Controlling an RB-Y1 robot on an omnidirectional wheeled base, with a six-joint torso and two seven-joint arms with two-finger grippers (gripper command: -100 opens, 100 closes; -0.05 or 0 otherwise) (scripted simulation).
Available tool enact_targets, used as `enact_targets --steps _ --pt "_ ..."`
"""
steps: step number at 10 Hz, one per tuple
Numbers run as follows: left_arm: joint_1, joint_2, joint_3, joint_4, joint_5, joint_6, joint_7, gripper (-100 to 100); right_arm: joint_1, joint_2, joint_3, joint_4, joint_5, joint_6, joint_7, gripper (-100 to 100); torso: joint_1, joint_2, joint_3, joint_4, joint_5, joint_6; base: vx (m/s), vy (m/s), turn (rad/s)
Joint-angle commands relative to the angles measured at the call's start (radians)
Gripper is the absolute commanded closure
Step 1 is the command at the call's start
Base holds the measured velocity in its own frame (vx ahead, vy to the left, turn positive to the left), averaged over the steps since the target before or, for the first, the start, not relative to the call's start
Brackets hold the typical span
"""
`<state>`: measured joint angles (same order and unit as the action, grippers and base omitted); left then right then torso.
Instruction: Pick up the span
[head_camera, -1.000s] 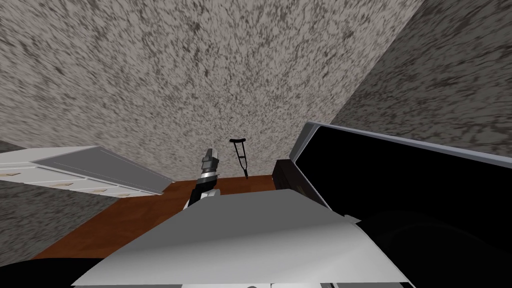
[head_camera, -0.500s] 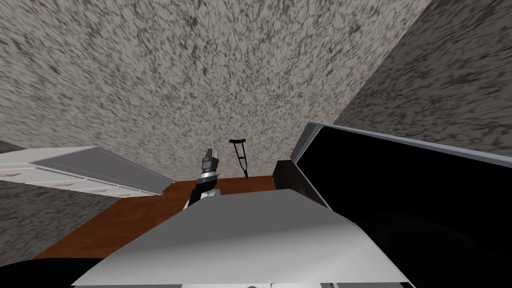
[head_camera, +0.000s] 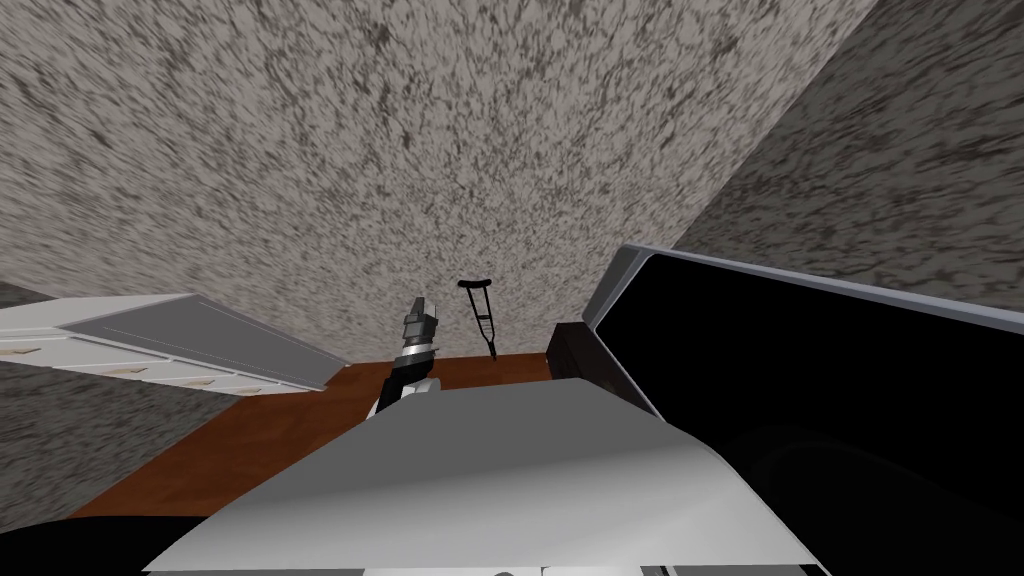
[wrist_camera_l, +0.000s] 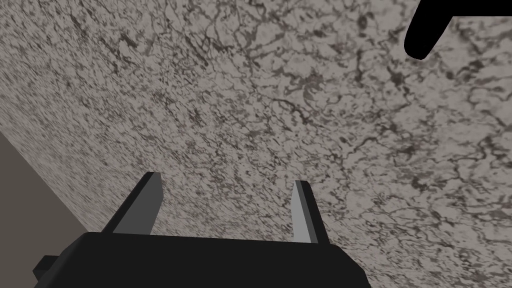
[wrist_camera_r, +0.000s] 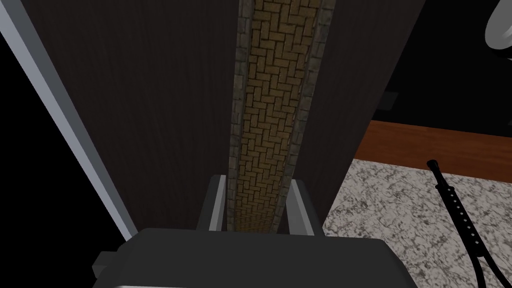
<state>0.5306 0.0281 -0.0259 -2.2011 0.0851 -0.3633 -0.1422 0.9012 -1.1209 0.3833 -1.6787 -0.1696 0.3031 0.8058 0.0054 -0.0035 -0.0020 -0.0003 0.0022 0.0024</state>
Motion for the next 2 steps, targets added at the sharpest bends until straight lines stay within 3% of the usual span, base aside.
enact_targets --steps 1,2 --pt "0.000 0.000 0.000 0.000 0.000 0.000 0.000 0 0.000 0.000 0.000 0.000 0.000 0.000 0.000 100 0.000 0.000 0.000 0.000 0.000 0.000 0.010 0.000 -0.005" --pt "0.000 0.000 0.000 0.000 0.000 0.000 0.000 0 0.002 0.000 -0.001 0.001 0.000 -0.001 0.002 0 0.000 0.001 0.001 0.000 0.000 0.000 0.000 0.000 0.000"
